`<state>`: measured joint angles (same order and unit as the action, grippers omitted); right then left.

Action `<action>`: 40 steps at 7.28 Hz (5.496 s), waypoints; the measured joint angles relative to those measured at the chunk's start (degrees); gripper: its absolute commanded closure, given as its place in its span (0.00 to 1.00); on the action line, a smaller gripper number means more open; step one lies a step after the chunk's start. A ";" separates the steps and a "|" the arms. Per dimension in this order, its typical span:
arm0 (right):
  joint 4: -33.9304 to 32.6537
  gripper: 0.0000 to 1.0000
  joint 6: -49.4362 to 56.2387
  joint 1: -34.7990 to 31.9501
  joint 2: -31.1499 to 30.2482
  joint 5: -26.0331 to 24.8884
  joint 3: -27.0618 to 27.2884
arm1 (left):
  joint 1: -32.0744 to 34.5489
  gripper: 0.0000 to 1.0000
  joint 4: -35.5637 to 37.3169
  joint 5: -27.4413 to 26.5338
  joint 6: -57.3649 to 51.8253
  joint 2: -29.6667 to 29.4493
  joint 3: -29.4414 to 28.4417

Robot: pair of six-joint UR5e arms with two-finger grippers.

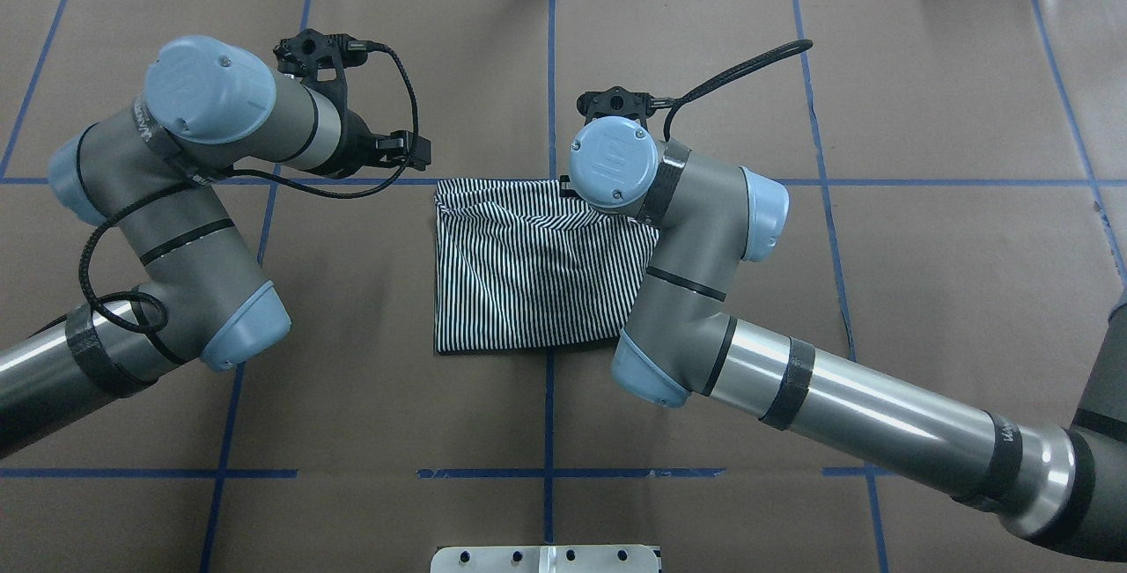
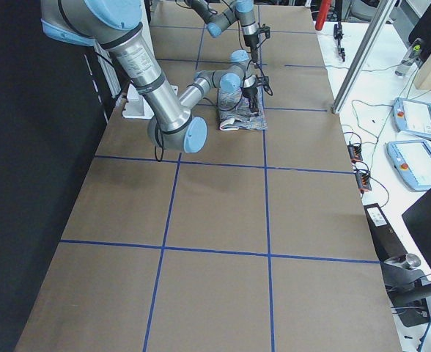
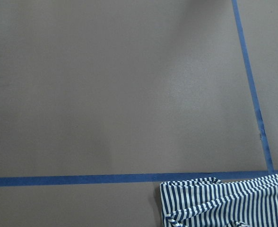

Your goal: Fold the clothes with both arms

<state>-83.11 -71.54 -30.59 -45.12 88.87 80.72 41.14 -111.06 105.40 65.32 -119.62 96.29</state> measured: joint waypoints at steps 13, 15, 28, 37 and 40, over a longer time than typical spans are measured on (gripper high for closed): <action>-0.85 1.00 12.69 2.69 -3.11 -2.07 3.18 | -0.09 0.00 -0.03 -0.02 0.24 0.00 -0.22; -0.70 1.00 15.48 1.82 -3.12 -2.40 2.92 | -0.09 0.00 -0.03 -0.02 0.25 0.00 -0.22; -0.85 0.00 17.15 -6.45 -1.14 6.97 3.18 | -2.13 0.00 -0.02 -0.20 5.23 -1.74 -2.58; -1.00 0.00 18.28 -9.30 -3.79 10.93 6.69 | -6.09 0.52 -5.05 -3.80 22.38 -11.53 -16.84; -1.00 0.00 18.28 -9.30 -3.87 10.88 6.72 | -6.23 1.00 -6.12 -3.83 22.27 -11.55 -17.40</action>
<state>-84.11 -53.26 -39.89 -48.98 99.76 87.45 34.90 -117.18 101.58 87.59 -131.17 78.89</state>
